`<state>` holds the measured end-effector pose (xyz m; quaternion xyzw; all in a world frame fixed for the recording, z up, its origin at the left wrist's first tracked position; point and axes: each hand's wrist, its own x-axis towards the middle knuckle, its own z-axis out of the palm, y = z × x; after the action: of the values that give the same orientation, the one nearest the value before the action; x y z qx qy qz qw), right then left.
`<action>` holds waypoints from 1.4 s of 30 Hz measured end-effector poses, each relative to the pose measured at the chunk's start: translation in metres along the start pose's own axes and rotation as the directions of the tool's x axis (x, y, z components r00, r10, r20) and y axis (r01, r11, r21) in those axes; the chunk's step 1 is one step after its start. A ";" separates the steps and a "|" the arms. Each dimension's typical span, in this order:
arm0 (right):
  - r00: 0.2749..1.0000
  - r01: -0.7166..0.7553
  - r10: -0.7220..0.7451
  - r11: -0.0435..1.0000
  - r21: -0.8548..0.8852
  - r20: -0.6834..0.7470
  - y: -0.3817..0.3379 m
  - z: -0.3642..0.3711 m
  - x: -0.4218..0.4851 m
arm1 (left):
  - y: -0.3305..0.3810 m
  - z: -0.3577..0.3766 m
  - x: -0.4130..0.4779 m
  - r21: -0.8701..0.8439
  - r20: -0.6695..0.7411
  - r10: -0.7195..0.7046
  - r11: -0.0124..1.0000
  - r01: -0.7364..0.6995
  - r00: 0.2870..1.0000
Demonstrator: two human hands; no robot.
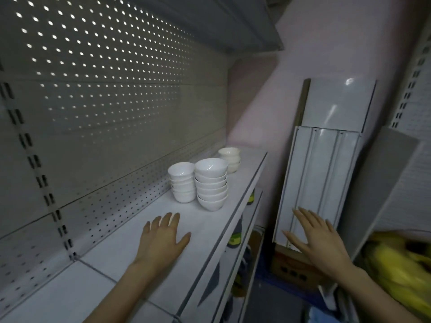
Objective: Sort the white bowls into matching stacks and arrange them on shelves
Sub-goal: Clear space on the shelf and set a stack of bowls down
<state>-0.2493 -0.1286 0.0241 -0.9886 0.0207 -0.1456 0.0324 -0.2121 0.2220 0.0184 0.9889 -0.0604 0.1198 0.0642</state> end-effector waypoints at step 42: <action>0.958 0.250 -0.266 0.958 0.141 0.108 0.199 0.143 0.469 | 0.199 0.152 0.399 -0.254 0.057 -0.345 0.903 0.348 0.937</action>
<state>0.2340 -0.3420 0.0083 -0.9860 -0.1200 -0.0869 0.0765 0.1805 -0.0366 -0.0077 0.9674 0.1008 0.0923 0.2132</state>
